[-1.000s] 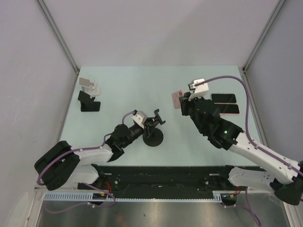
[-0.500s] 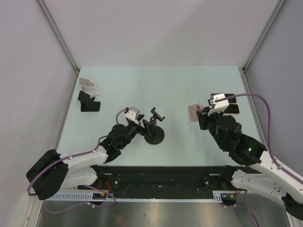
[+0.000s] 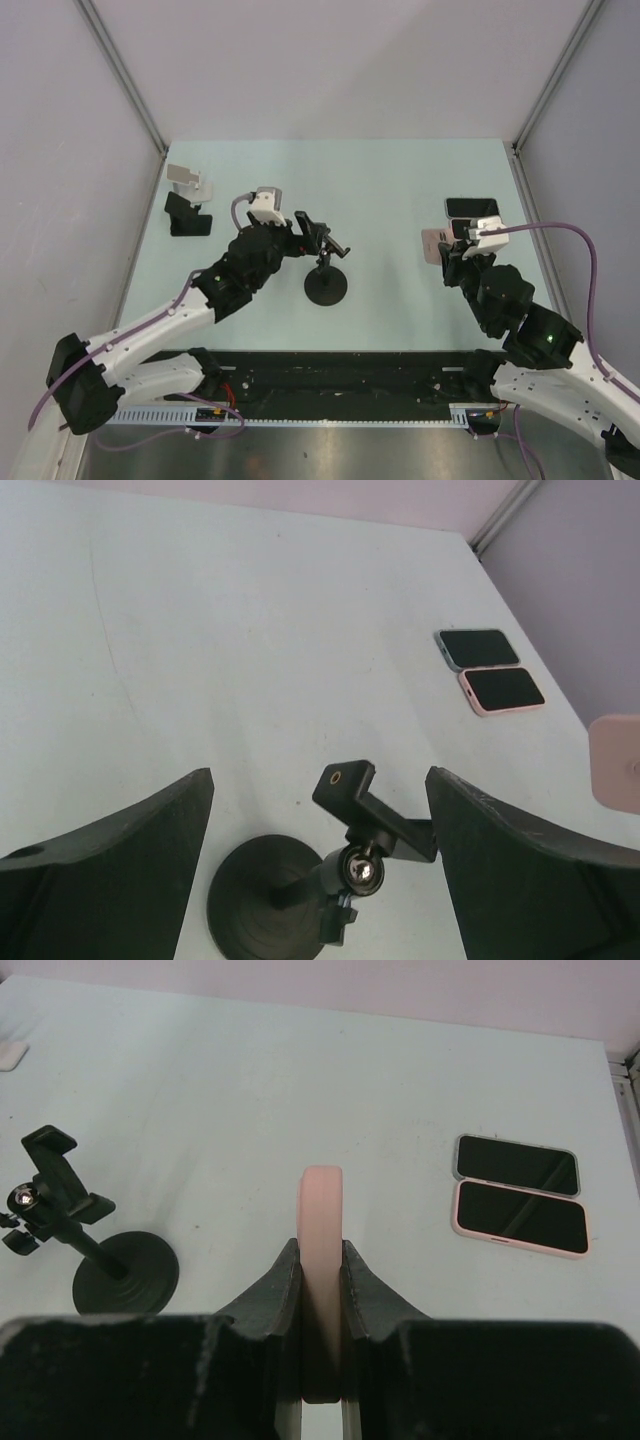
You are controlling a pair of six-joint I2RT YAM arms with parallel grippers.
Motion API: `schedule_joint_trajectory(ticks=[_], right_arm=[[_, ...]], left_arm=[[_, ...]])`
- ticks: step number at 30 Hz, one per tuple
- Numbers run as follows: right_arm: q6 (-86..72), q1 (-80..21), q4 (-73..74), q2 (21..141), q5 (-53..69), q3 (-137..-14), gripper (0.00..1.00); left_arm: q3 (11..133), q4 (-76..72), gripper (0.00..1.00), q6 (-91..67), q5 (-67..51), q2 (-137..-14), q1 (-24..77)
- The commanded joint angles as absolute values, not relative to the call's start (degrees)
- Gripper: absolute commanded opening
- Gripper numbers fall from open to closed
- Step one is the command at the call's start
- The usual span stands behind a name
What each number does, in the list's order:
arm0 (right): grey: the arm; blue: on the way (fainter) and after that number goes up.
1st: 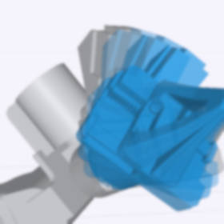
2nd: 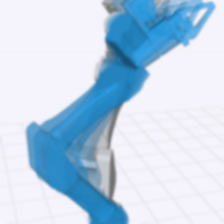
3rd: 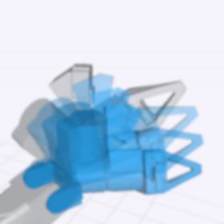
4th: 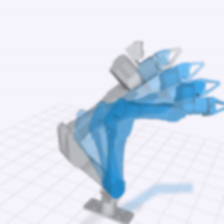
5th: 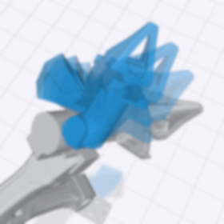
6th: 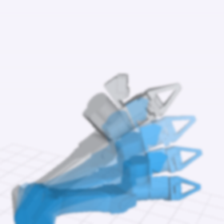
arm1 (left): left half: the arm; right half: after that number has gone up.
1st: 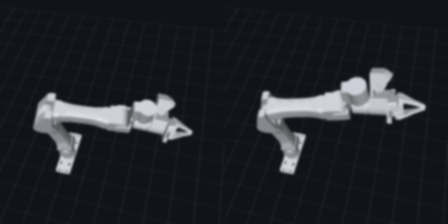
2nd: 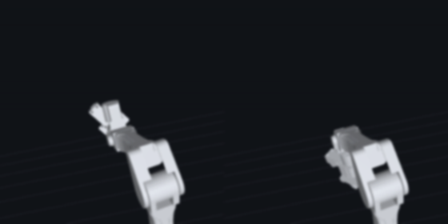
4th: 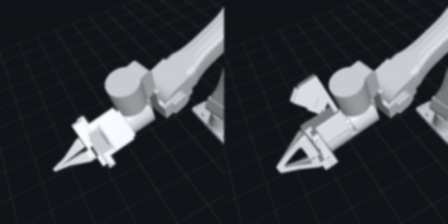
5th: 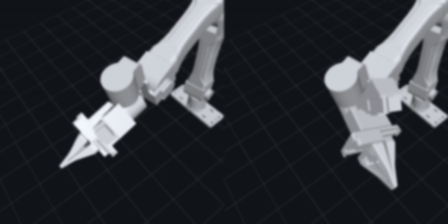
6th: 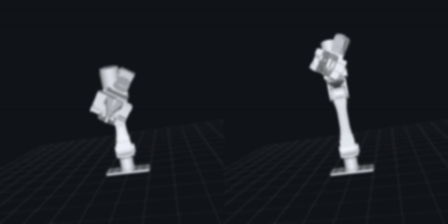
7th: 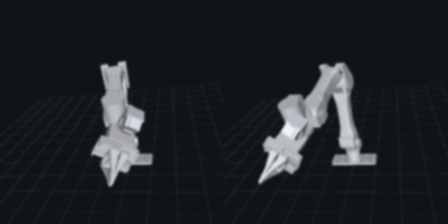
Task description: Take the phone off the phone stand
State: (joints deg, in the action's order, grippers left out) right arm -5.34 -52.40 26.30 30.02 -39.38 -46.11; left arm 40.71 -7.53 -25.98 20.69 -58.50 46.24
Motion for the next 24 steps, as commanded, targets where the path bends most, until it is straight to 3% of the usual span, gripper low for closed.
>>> schedule_joint_trajectory(ticks=[1,18,21,24], right_arm=[[-4.4,-52.1,22.2,28.7,-41.7,-46.8,0.0],[-4.9,-52.2,22.9,28.1,-42.0,-46.5,0.0],[-5.0,-52.2,23.0,28.2,-42.1,-46.5,0.0],[-5.1,-52.3,23.1,27.6,-42.3,-46.5,0.0]], left_arm=[[47.3,3.2,0.91,-29.2,22.0,-62.0,47.7],[55.2,7.5,0.84,-28.5,18.2,-75.0,48.6],[56.2,7.6,0.76,-28.0,17.6,-76.0,48.6],[56.4,8.1,0.55,-26.9,17.1,-75.7,48.6]])
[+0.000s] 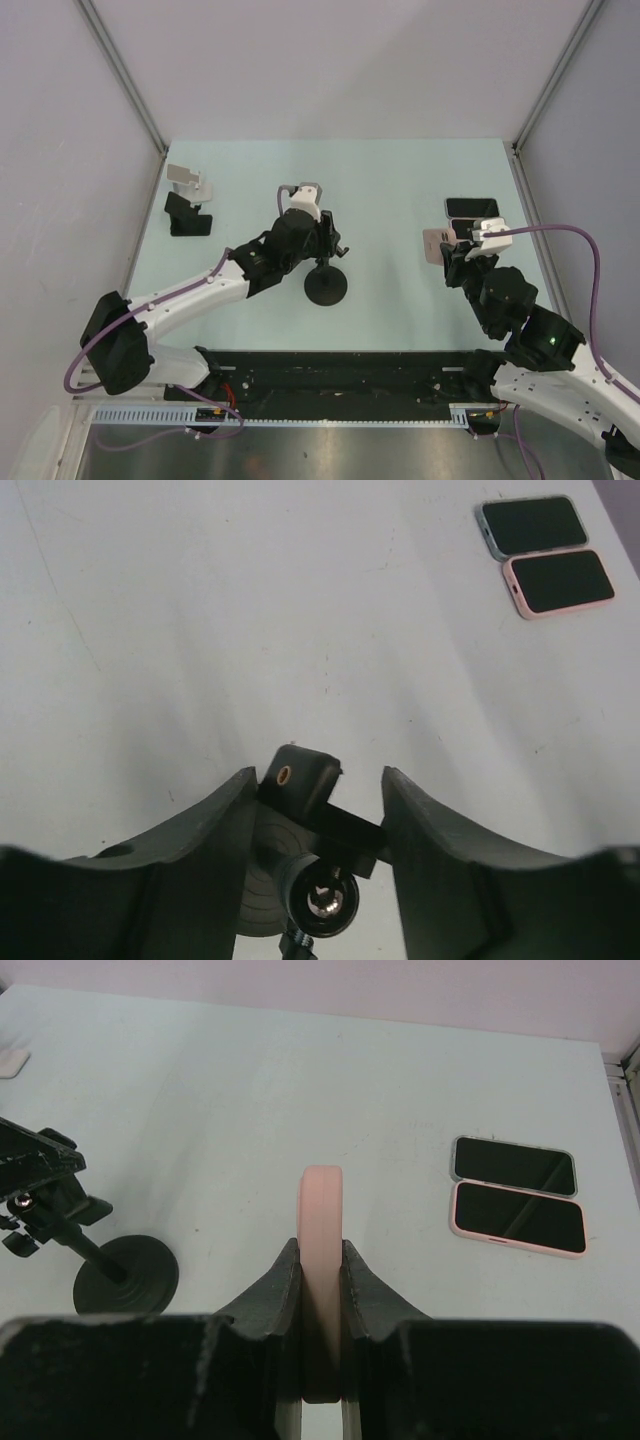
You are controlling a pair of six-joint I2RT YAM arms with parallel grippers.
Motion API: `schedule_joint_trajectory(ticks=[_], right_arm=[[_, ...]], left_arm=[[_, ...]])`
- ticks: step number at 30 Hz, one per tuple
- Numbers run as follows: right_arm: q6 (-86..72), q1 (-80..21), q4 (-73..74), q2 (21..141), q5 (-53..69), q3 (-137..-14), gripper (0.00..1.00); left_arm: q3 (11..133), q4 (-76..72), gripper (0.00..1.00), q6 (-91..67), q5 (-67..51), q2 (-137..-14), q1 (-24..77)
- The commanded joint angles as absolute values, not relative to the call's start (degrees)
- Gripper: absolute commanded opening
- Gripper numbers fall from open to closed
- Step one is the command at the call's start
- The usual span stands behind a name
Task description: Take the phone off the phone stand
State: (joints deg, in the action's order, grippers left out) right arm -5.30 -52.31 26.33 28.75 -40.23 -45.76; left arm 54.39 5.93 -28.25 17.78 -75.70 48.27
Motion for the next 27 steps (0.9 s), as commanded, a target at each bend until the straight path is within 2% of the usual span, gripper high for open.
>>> schedule_joint_trajectory(ticks=[1,3,4,9,12,16,21,27], right_arm=[[-5.1,-52.3,23.1,27.5,-42.3,-46.4,0.0],[-5.0,-52.5,23.1,27.2,-42.4,-46.4,0.0],[-5.0,-52.4,23.1,27.2,-42.4,-46.4,0.0],[-4.9,-52.7,23.2,26.5,-42.4,-46.4,0.0],[-5.0,-53.1,23.3,26.0,-42.7,-46.4,0.0],[-5.2,-53.8,23.6,25.2,-43.2,-46.4,0.0],[-4.9,-54.8,23.7,25.0,-44.3,-46.4,0.0],[-5.0,-55.4,23.8,25.4,-45.3,-46.4,0.0]], left_arm=[[56.4,8.3,0.44,-26.6,17.0,-75.1,48.6],[56.4,9.5,0.35,-25.7,17.3,-74.4,48.5],[56.5,9.9,0.27,-25.3,17.6,-73.5,48.5],[57.8,14.5,0.08,-21.0,18.9,-71.1,47.3],[59.3,17.6,0.0,-18.8,16.7,-70.1,44.6],[60.7,20.5,0.0,-16.4,9.7,-69.1,38.9],[63.9,26.3,0.0,-11.7,8.0,-69.3,33.8],[65.3,28.7,0.0,-10.6,2.6,-69.1,31.9]])
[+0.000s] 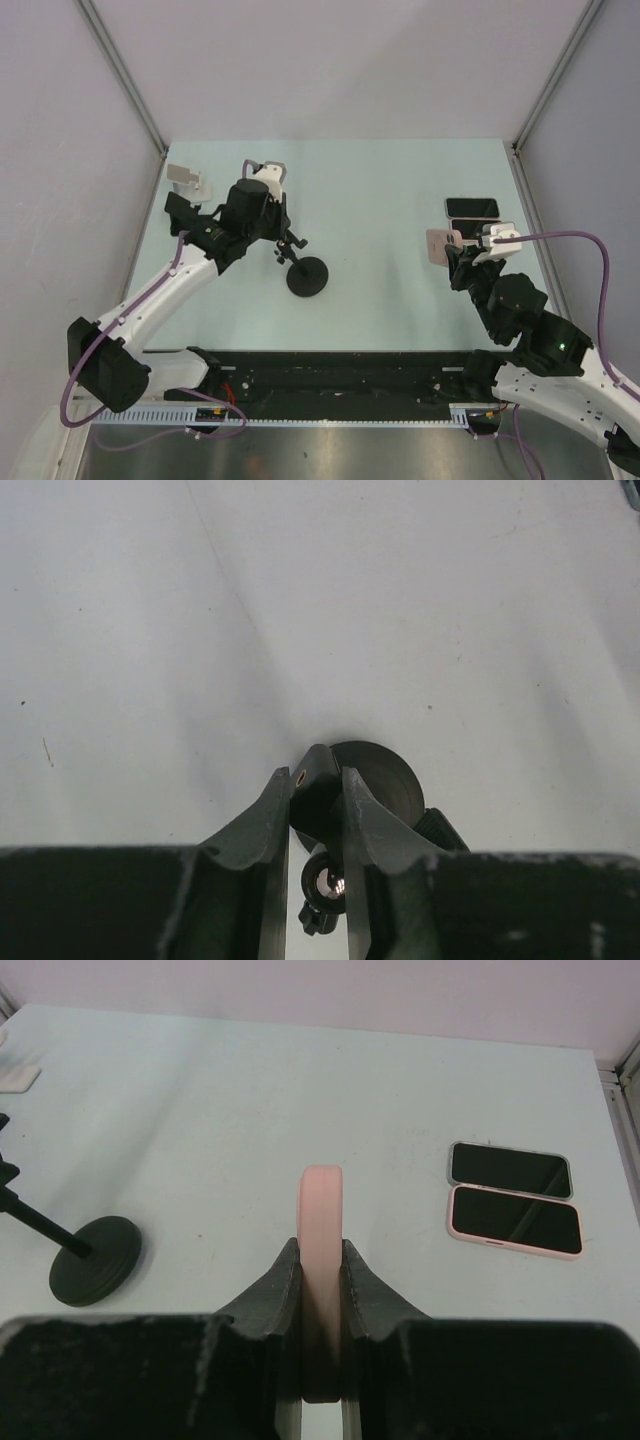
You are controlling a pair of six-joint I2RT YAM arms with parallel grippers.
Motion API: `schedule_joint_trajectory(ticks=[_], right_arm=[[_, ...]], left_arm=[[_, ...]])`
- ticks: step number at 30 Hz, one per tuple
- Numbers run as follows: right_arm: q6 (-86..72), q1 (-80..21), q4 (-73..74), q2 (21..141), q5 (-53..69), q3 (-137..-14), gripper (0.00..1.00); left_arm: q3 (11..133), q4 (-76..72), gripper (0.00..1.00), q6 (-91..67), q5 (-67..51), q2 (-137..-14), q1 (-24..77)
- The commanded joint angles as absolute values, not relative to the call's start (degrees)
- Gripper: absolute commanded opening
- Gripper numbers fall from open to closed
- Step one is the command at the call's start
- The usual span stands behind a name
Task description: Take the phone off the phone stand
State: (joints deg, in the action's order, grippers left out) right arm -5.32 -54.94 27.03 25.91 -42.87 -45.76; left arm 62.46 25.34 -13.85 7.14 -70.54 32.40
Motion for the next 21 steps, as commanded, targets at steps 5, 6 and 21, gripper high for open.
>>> schedule_joint_trajectory(ticks=[5,6,21], right_arm=[[-4.8,-55.4,23.7,26.0,-45.4,-46.4,0.0],[-4.7,-55.5,23.8,25.7,-45.4,-46.4,0.0],[-5.0,-56.1,24.2,25.2,-46.3,-46.4,0.0]], left_arm=[[67.8,29.5,0.0,-7.5,2.2,-71.4,34.4],[69.1,29.8,0.0,-6.8,2.3,-72.3,34.5],[75.1,32.3,0.22,-6.9,7.7,-80.8,41.7]])
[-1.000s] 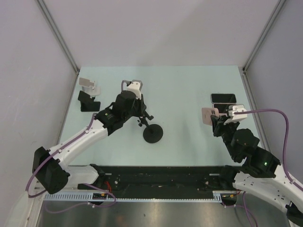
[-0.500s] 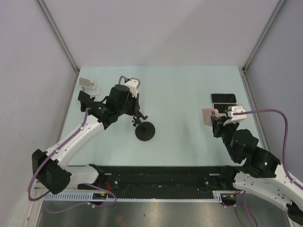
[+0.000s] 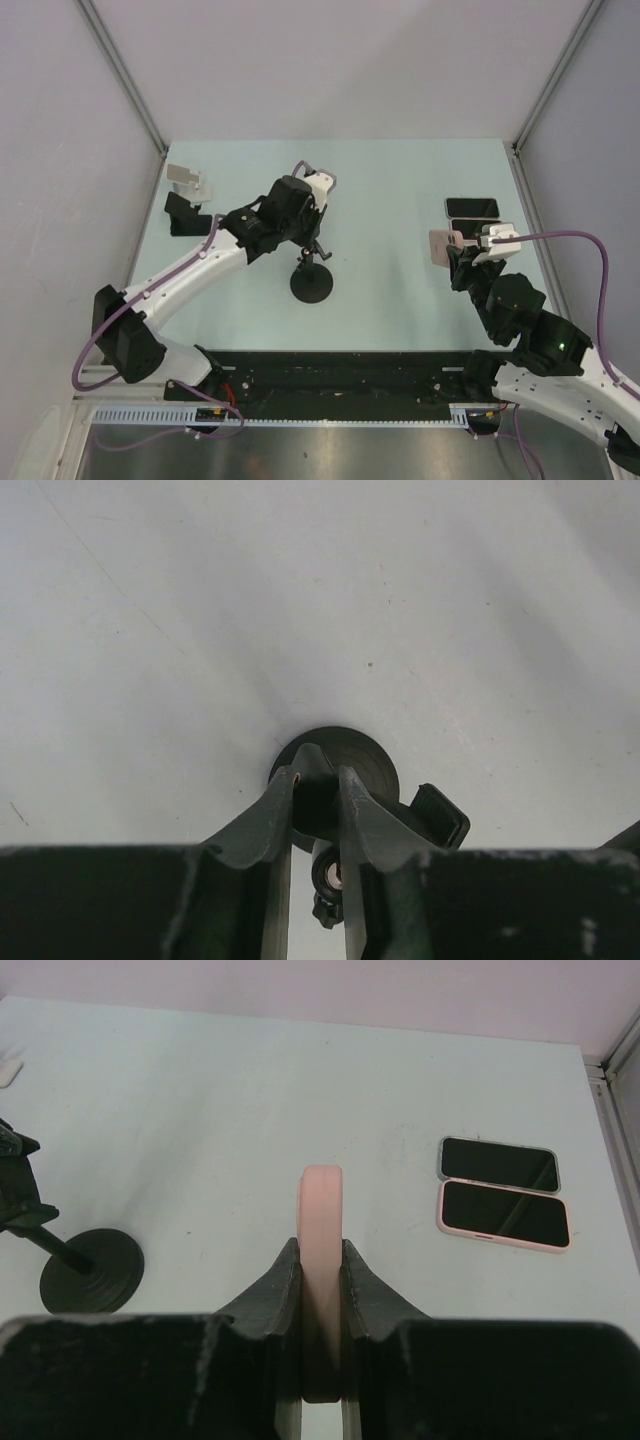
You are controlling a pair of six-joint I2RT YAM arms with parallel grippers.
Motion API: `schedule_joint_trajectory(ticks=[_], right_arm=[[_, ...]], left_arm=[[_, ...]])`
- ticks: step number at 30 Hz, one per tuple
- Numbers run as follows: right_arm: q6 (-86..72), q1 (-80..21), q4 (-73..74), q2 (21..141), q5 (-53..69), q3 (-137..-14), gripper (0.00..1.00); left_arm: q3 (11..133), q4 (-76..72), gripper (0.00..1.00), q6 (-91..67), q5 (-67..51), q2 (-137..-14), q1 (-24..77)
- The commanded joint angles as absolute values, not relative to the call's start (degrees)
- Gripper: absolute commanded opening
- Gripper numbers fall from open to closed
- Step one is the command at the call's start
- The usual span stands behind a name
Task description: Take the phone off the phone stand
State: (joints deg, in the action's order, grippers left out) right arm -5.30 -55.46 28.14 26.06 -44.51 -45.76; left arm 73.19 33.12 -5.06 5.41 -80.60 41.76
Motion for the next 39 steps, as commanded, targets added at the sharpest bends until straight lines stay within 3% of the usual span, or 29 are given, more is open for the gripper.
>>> schedule_joint_trajectory(ticks=[1,5,11,13,21,25,34,39], right_arm=[[-5.0,-56.2,24.2,25.1,-46.6,-46.4,0.0],[-5.2,-56.3,24.3,25.1,-46.8,-46.4,0.0],[-5.3,-56.7,24.4,25.1,-46.9,-46.4,0.0],[-5.2,-56.9,24.4,25.0,-47.3,-46.4,0.0],[-5.1,-57.1,24.7,25.1,-47.8,-46.4,0.0],[-5.2,-57.3,24.6,25.0,-48.1,-46.4,0.0],[-5.4,-57.4,24.7,25.2,-48.0,-46.4,0.0],[-5.4,-57.6,24.7,24.5,-48.1,-46.4,0.0]], left_arm=[[75.1,32.3,0.25,-7.1,8.2,-80.7,41.7],[75.5,32.3,0.39,-8.1,9.3,-80.4,41.9],[76.4,32.3,0.71,-7.5,11.5,-78.5,43.8],[76.9,32.3,0.76,-6.5,12.4,-77.7,45.3],[79.4,34.9,0.78,-5.3,13.4,-75.9,50.3],[77.7,36.0,0.78,-17.5,16.3,-74.7,50.6],[72.0,35.9,0.85,-38.6,42.0,-74.3,62.8],[69.1,35.9,0.82,-48.2,49.0,-74.5,66.6]])
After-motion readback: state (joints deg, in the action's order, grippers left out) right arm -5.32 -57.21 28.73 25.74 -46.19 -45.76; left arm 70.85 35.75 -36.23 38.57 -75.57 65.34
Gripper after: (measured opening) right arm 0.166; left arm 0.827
